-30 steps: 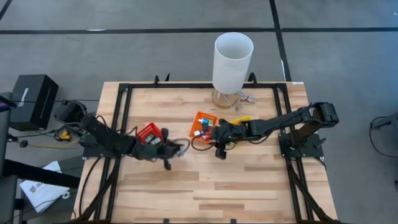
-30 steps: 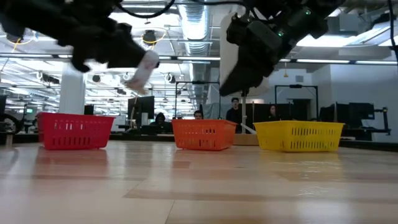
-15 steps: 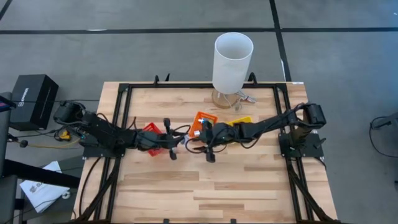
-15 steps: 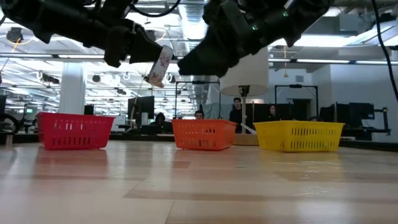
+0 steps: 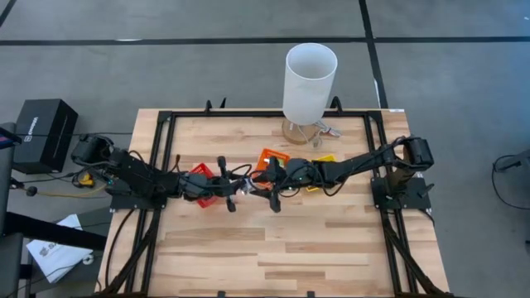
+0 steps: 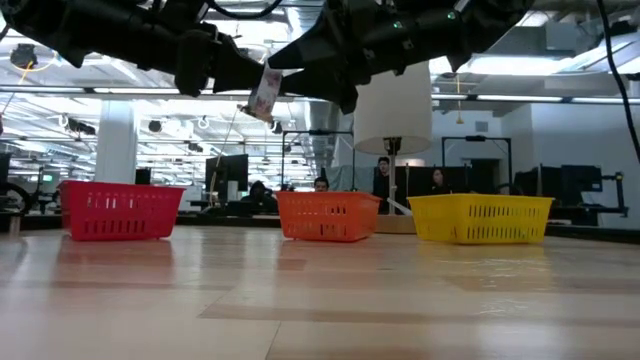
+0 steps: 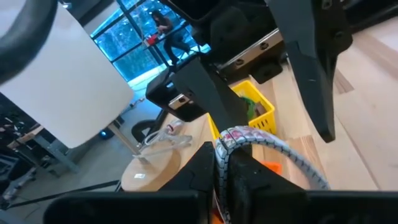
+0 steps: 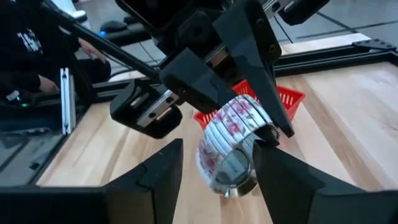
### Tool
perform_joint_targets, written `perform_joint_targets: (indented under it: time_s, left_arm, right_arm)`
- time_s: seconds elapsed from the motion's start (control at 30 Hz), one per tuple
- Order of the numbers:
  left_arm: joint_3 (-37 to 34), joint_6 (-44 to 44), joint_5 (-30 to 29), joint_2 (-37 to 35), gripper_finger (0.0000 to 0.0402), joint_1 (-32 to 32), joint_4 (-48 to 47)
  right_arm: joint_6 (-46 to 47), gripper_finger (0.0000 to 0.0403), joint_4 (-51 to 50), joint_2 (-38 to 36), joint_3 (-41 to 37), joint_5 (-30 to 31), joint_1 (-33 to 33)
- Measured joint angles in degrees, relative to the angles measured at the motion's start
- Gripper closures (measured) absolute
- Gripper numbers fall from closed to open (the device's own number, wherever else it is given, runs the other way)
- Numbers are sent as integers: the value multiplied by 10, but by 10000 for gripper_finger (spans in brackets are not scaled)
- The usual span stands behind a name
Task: Pick & Place Office items
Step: Put the white wrist watch into the yellow bin
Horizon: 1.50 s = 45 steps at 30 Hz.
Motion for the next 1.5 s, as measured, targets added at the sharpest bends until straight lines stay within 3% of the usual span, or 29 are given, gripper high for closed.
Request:
perform_joint_targets:
  time_s: [0.23,0.53,0.9,1.0,1.33,1.5]
  left_arm:
    - [0,0,1,0,387,0,40]
    - [0,0,5,0,395,0,64]
    - [0,0,2,0,387,0,62]
    - [0,0,1,0,385,0,58]
    - [0,-23,1,0,298,1,18]
    - [0,-64,1,0,246,2,17]
  right_arm:
    - [26,228,25,1,0,0,1]
    - [29,256,88,77,35,-32,1]
    - [14,389,33,77,46,-59,-12]
    - [8,393,-9,62,45,-60,-16]
    - [-36,394,-115,0,45,-51,-15]
    - [-23,398,-286,-61,44,63,-12]
